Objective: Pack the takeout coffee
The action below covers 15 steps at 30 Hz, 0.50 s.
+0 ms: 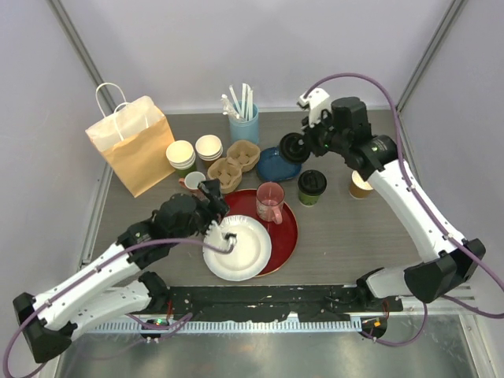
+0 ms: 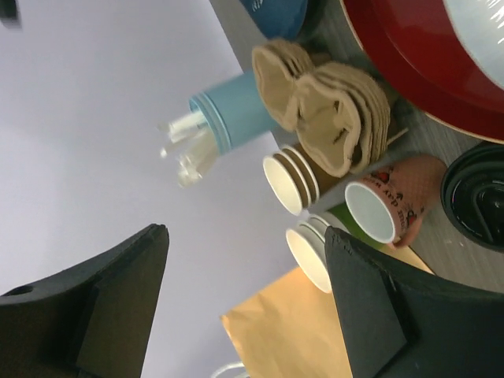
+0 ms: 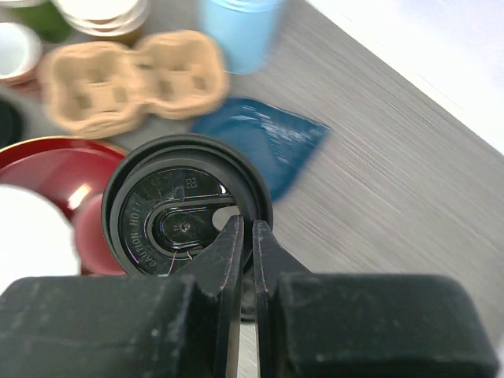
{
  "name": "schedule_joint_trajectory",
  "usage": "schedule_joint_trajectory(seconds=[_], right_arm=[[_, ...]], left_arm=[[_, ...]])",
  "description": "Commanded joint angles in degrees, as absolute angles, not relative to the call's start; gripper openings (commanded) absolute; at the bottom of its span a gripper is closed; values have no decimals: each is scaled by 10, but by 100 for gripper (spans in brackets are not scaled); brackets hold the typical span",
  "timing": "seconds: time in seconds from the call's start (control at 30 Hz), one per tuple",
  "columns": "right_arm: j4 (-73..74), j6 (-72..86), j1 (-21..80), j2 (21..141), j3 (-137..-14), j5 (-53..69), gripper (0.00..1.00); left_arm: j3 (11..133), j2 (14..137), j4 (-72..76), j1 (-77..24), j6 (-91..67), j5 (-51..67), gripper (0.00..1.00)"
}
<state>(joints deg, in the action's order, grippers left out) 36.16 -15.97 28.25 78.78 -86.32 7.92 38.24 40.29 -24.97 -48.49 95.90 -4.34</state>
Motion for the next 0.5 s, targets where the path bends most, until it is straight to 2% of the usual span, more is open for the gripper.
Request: schedule_joint_trajectory(seconds=[0.0, 0.1, 0.23, 0.37, 0.47], right_arm=[[373, -92, 191, 765, -854, -59, 1], [383, -76, 121, 765, -836, -67, 1], [374, -75, 69, 773, -807, -123, 1], [345, -59, 25, 779, -768, -111, 1], [329, -44, 7, 787, -743, -108, 1]], left_arm=[[509, 504, -336, -485, 756, -208, 84], [611, 589, -430, -485, 605, -257, 88], [756, 692, -594, -476, 412, -256, 89], [901, 776, -734, -419, 279, -177, 90], [976, 826, -750, -366, 230, -122, 90]])
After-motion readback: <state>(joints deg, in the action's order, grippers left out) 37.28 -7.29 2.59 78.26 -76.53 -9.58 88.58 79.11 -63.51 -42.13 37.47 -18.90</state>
